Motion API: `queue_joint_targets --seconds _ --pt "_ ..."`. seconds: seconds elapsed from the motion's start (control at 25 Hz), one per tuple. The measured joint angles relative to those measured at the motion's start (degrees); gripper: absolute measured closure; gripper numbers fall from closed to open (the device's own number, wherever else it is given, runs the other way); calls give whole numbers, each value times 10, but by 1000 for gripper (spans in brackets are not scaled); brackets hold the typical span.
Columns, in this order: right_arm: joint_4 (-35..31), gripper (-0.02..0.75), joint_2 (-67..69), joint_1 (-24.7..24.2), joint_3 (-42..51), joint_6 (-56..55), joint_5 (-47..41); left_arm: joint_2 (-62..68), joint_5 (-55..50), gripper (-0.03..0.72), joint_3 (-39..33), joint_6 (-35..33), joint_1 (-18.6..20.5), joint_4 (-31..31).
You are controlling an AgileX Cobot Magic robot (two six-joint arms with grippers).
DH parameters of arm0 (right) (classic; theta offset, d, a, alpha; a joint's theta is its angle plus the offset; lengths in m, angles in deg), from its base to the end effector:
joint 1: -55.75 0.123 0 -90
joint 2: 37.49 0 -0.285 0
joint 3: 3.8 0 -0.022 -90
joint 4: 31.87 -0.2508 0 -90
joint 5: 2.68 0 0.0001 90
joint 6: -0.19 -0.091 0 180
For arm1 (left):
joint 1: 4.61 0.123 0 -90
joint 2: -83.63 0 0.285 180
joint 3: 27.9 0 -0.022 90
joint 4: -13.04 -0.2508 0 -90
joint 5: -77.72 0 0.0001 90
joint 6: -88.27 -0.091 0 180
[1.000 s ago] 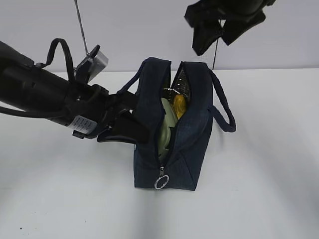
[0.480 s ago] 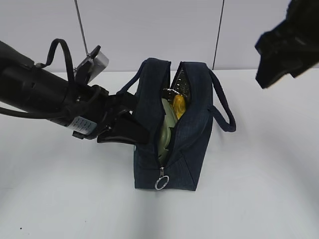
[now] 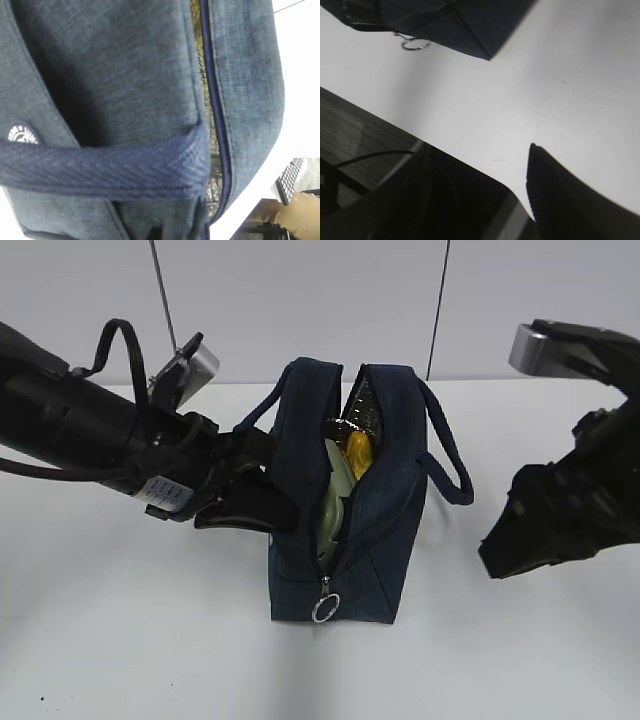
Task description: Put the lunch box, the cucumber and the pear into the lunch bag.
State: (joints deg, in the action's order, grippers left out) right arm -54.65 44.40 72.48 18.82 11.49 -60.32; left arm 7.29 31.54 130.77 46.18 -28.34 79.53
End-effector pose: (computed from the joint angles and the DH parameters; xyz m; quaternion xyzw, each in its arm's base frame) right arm 0.2188 0.0969 0.2828 -0.1583 0.9586 0.1882 0.1433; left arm 0.2704 -0.1847 0.2166 0.1609 0.8891 -0.4079 0.1311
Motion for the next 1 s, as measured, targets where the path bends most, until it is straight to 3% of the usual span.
queue_joint_targets --seconds 0.2,0.52,0.72,1.0 --pt "-158 313 5 0 53 105 93 0 -1 697 0 -2 0 0" --pt "-322 338 60 0 60 270 112 0 -1 697 0 -2 0 0" --pt "-362 372 91 -17 60 329 117 0 -2 697 0 -2 0 0" --pt "-367 405 131 -129 60 417 63 0 -2 697 0 -3 0 0"
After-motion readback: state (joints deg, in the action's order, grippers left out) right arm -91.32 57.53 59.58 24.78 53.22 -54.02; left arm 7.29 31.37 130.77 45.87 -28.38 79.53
